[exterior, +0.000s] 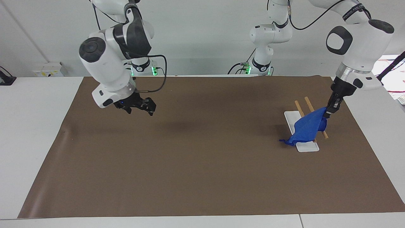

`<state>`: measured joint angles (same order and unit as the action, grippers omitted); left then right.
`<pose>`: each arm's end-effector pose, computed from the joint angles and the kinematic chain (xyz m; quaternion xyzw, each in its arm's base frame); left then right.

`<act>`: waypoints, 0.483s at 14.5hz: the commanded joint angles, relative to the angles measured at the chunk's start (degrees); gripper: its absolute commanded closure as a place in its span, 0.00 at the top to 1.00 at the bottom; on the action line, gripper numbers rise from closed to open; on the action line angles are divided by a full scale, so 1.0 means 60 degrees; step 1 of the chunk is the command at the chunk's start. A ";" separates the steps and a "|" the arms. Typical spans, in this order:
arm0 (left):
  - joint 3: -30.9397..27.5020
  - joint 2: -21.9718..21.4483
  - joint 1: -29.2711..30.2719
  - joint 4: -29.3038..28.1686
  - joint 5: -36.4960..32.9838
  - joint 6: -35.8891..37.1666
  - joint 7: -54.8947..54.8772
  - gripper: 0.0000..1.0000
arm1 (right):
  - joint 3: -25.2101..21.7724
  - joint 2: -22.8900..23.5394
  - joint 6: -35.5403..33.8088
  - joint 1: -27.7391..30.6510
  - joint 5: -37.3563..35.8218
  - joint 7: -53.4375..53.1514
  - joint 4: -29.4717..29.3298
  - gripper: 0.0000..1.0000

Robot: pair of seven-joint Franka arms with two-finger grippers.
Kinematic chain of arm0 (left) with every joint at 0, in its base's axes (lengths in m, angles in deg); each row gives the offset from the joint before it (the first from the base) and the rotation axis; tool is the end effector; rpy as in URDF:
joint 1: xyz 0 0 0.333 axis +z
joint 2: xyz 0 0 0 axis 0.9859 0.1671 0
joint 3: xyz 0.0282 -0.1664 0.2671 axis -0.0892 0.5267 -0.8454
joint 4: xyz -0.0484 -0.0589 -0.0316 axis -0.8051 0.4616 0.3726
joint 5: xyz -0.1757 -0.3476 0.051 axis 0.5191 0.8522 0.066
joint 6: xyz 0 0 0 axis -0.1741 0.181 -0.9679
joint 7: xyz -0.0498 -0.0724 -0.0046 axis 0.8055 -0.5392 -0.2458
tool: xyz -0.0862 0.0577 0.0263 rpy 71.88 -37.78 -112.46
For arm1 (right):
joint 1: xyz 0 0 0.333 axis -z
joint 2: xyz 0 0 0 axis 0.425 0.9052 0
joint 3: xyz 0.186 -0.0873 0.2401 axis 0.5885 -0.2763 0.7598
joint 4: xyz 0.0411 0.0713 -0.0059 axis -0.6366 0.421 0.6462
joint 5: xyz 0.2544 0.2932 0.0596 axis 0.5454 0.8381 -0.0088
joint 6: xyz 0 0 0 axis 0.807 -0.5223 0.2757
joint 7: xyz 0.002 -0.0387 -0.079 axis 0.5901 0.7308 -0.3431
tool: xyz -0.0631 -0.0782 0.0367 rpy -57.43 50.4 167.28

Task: Right arm passes towel to left arm to hang
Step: 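Pull the towel with the left gripper while the right gripper withdraws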

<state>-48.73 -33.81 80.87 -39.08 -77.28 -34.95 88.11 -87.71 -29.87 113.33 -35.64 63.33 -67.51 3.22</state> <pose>0.5753 0.0469 0.5341 0.8877 0.4414 0.1033 0.0807 0.6021 0.0840 0.5336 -0.9934 0.0856 0.0633 0.0435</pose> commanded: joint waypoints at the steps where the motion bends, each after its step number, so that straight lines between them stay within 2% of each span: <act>1: 0.0107 -0.0522 0.0795 -0.0748 -0.0178 -0.0408 0.0123 0.00 | 0.0119 -0.0972 -0.0853 0.0778 -0.0662 0.0892 0.0064 1.00; 4: 0.0107 -0.0669 0.1455 -0.1012 -0.0178 -0.0510 0.0123 0.00 | 0.0060 -0.1603 -0.1675 0.0882 -0.1280 0.1460 -0.0010 1.00; 7: 0.0107 -0.1093 0.1881 -0.2167 -0.0178 -0.1825 0.0080 0.00 | 0.0075 -0.1868 -0.1720 0.1059 -0.1383 0.2021 0.0459 1.00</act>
<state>-48.77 -36.77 90.88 -45.36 -77.32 -40.08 88.11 -87.83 -40.39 102.78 -30.02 56.37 -57.68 3.57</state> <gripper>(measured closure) 0.982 0.000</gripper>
